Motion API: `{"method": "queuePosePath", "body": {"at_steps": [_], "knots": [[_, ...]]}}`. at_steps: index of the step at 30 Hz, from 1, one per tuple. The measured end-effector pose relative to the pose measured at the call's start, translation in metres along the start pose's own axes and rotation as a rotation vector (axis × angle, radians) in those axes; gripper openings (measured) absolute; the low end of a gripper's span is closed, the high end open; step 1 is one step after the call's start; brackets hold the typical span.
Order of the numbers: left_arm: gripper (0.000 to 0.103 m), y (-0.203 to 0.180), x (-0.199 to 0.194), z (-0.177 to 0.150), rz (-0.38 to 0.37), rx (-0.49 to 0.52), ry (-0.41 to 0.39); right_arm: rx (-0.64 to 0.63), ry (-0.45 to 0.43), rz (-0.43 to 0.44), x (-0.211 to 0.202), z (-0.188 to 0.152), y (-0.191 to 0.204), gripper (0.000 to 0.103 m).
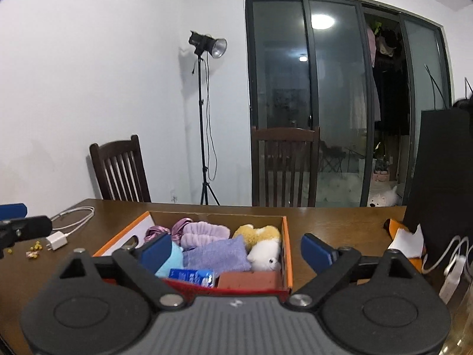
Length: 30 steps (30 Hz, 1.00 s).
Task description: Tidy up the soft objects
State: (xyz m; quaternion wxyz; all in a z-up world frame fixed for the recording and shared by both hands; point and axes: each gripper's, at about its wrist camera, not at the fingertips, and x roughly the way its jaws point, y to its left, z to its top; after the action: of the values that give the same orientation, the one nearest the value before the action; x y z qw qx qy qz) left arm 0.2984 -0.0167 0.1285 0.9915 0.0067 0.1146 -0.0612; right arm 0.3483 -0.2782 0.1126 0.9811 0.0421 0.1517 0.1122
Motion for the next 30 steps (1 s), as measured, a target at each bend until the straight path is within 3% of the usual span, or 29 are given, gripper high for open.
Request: {"method": "queuePosePath", "body": {"at_steps": [5,14,22,30], "knots": [[0.102,-0.002,-0.021,-0.022,0.013,0.006,-0.044,0.003,-0.075,-0.023,-0.024,-0.029,0.006,0.094],[0.103,-0.004,-0.084,-0.047,0.064,0.012,-0.055,-0.019,-0.098,-0.035,-0.079,-0.055,0.019,0.094],[0.103,-0.006,-0.176,-0.083,0.110,-0.006,-0.114,0.003,-0.080,0.042,-0.153,-0.100,0.045,0.094],[0.103,-0.018,-0.233,-0.126,0.116,0.032,-0.097,-0.023,-0.018,0.055,-0.225,-0.161,0.076,0.096]]}}
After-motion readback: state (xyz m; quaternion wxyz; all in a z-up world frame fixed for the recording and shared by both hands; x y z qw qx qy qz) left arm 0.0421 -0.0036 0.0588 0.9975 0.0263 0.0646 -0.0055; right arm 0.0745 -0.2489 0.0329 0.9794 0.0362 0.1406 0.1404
